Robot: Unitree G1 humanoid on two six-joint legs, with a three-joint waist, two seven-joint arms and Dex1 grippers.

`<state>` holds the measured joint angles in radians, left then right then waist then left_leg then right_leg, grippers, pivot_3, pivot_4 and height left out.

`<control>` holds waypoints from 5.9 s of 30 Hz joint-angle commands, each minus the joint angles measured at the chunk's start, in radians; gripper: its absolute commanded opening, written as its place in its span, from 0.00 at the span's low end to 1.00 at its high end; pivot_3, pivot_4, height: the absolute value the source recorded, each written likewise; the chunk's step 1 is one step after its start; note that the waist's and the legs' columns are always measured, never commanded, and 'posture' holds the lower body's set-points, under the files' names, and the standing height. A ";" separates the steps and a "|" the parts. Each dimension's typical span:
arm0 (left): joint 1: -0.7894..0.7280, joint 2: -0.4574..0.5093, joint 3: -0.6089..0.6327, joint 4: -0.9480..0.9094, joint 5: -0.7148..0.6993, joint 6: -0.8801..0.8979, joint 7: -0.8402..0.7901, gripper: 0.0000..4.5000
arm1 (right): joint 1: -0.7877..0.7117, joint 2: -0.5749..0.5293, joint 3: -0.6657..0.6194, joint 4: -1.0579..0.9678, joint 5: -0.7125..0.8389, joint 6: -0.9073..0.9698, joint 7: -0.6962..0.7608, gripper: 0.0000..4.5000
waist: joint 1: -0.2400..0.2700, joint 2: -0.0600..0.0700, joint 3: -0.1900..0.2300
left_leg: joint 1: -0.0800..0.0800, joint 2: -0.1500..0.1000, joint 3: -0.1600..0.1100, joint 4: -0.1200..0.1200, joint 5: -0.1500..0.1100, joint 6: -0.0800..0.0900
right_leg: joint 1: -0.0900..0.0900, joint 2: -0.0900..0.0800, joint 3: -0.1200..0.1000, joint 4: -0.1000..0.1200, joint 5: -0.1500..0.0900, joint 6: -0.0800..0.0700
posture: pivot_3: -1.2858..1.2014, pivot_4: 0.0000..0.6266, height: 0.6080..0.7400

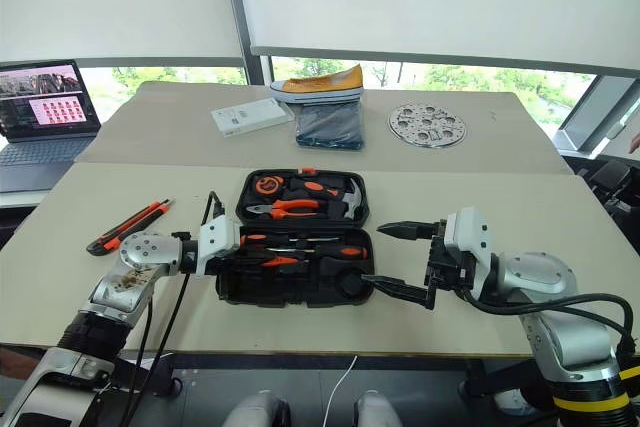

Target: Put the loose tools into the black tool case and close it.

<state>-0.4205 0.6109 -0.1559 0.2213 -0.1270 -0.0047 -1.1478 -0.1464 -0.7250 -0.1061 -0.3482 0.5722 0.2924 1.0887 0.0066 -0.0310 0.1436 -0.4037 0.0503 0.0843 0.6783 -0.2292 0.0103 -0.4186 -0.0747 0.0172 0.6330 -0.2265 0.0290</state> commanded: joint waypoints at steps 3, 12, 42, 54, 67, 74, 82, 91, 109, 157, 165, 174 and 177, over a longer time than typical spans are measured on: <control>0.093 0.016 0.089 -0.041 -0.073 -0.011 0.021 0.02 | -0.016 0.015 -0.012 0.011 0.003 -0.043 0.009 1.00 | -0.013 0.001 -0.001 | 0.000 0.000 0.000 0.000 0.000 0.000 | -0.001 0.000 0.001 0.000 0.000 -0.001 | 0.52 0.24 1.00; 0.431 0.003 0.553 -0.247 -0.361 0.032 0.207 0.59 | 0.005 0.172 0.000 0.079 -0.068 -0.296 -0.011 1.00 | -0.022 0.000 0.000 | -0.003 0.002 -0.001 -0.005 0.000 0.000 | -0.005 0.001 0.000 -0.001 0.003 -0.008 | 0.52 0.24 1.00; 0.194 0.283 0.581 0.236 -0.305 0.412 0.391 0.99 | 0.010 0.228 0.068 0.062 -0.042 -0.348 -0.015 1.00 | -0.004 -0.009 0.002 | -0.002 0.002 0.003 -0.006 0.000 -0.002 | -0.005 -0.003 -0.004 -0.003 0.004 -0.011 | 0.52 0.24 1.00; -0.288 0.286 0.289 0.752 -0.035 0.350 0.301 0.99 | 0.052 0.206 0.052 0.024 -0.037 -0.348 -0.049 1.00 | -0.015 -0.014 0.004 | -0.004 0.000 0.003 -0.011 -0.001 -0.002 | -0.006 -0.001 -0.004 -0.003 0.002 -0.008 | 0.52 0.24 1.00; -0.254 0.297 0.355 0.745 -0.086 0.258 0.080 0.34 | 0.060 0.174 0.036 0.006 -0.020 -0.337 -0.057 1.00 | -0.019 -0.014 0.004 | -0.002 0.000 0.003 -0.011 -0.001 -0.003 | -0.005 -0.002 -0.004 -0.002 0.001 -0.008 | 0.52 0.24 1.00; -0.073 0.264 0.357 0.228 -0.273 0.235 -0.227 0.34 | 0.059 0.114 -0.006 0.043 -0.012 -0.342 -0.004 1.00 | -0.003 -0.015 0.005 | -0.005 0.000 0.002 -0.010 -0.001 -0.003 | -0.006 -0.003 -0.004 -0.003 0.002 -0.008 | 0.52 0.24 1.00; -0.013 0.260 0.136 -0.392 -0.341 0.516 -0.219 0.34 | 0.106 -0.044 -0.111 0.101 0.018 -0.317 0.116 1.00 | 0.003 -0.014 0.006 | -0.004 0.000 0.002 -0.009 -0.001 -0.002 | -0.005 -0.002 -0.003 -0.003 0.001 -0.007 | 0.52 0.24 1.00; -0.057 0.191 -0.105 -0.479 -0.144 0.548 -0.048 0.34 | 0.156 -0.051 -0.139 0.023 0.036 -0.261 0.083 1.00 | -0.004 -0.014 0.006 | -0.002 0.000 0.001 -0.008 0.000 -0.002 | -0.004 0.001 0.000 -0.002 -0.003 0.000 | 0.52 0.24 1.00; -0.043 0.143 -0.202 -0.374 -0.004 0.367 -0.043 0.34 | 0.210 -0.015 -0.130 -0.058 0.022 -0.241 0.004 1.00 | 0.008 -0.013 0.006 | -0.003 -0.001 0.000 -0.003 -0.001 -0.001 | -0.003 -0.001 0.000 -0.002 -0.002 0.000 | 0.52 0.24 1.00; 0.087 0.035 -0.161 -0.197 0.018 0.163 -0.072 0.02 | 0.215 0.031 -0.099 -0.040 0.001 -0.238 -0.035 1.00 | 0.006 -0.007 0.002 | -0.002 0.000 0.001 0.000 -0.001 0.001 | 0.000 -0.001 0.000 -0.002 -0.001 0.001 | 0.52 0.24 1.00; 0.105 -0.068 -0.067 -0.181 -0.062 0.114 0.034 0.02 | 0.216 0.040 -0.112 -0.034 -0.005 -0.245 -0.050 1.00 | 0.017 0.003 -0.006 | -0.002 -0.002 0.001 0.000 -0.002 0.001 | 0.001 -0.003 0.000 -0.003 -0.003 0.000 | 0.52 0.24 1.00; 0.131 -0.055 0.182 -0.182 -0.317 -0.010 -0.083 0.67 | 0.437 0.061 -0.358 0.018 0.001 -0.316 -0.055 1.00 | 0.014 0.001 -0.005 | -0.005 -0.001 0.001 0.001 -0.001 0.002 | -0.002 -0.002 0.000 -0.003 0.003 -0.004 | 0.52 0.24 1.00; 0.208 0.024 0.262 -0.144 -0.369 -0.021 -0.164 0.88 | 0.591 0.119 -0.445 0.061 -0.048 -0.406 -0.060 1.00 | 0.008 0.001 -0.005 | -0.004 -0.001 0.001 -0.003 -0.002 0.003 | -0.002 -0.001 0.000 -0.003 0.001 -0.004 | 0.52 0.24 1.00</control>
<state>-0.2397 0.6051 0.0535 0.0675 -0.4560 -0.0161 -1.2661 0.3975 -0.6274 -0.4833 -0.3025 0.5507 -0.0407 1.0302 0.0146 -0.0299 0.1386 -0.4072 0.0496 0.0849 0.6742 -0.2316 0.0130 -0.4210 -0.0763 0.0164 0.6299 -0.2271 0.0248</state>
